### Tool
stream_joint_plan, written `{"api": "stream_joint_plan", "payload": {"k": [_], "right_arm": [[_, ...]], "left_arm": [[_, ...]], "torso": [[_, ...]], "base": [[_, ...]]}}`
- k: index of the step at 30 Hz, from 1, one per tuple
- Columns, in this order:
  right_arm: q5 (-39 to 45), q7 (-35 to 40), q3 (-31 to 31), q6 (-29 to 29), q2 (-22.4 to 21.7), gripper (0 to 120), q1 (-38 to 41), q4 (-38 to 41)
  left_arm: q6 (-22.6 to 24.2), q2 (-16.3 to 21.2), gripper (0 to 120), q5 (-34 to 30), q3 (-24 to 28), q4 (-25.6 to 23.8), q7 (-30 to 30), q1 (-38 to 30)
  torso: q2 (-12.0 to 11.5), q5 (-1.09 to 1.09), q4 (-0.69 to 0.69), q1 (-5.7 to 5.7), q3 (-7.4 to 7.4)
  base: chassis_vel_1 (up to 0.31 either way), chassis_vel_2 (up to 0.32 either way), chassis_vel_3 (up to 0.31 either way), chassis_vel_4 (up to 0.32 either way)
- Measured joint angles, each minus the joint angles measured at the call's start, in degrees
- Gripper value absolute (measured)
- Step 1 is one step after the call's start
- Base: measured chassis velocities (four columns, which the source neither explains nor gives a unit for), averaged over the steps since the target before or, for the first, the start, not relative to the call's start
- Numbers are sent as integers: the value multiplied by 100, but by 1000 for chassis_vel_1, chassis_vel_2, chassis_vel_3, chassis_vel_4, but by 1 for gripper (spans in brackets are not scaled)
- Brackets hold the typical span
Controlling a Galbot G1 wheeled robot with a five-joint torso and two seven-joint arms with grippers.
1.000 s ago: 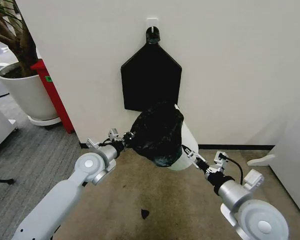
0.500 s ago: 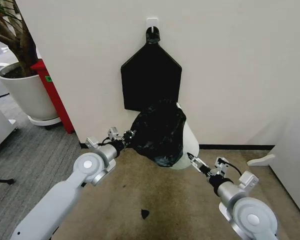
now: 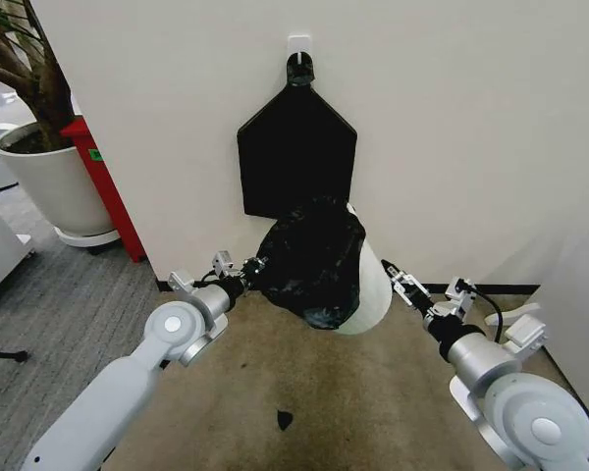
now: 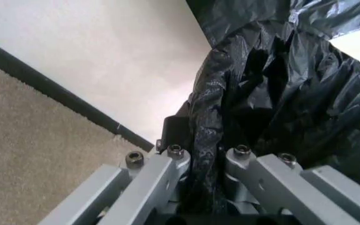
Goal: Place the garbage bag over the trash bin.
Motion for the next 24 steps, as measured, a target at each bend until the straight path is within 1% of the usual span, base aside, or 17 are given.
{"api": "stream_joint_plan", "payload": {"k": [7,12,19,24], "right_arm": [[-130,3,-225,-63,17,100,-20,25],[-502,29,-490,-120,43,100,-23,-144],[-636,172,-442,-224,69,100,28,-614],[-693,226,-382,-197,104,100,26,-770]], "left_arm": [[0,37,4,-3,-4,-4,0,-22],[0,23,4,-4,-3,-12,0,-31],[7,45,4,-5,-3,-16,10,-49],[13,51,4,-13,-5,-18,23,-81]], "torso": [[0,0,1,0,0],[0,0,0,0,0],[0,0,1,0,0],[0,0,0,0,0]], "base": [[0,0,0,0],[0,0,0,0],[0,0,0,0],[0,0,0,0]]}}
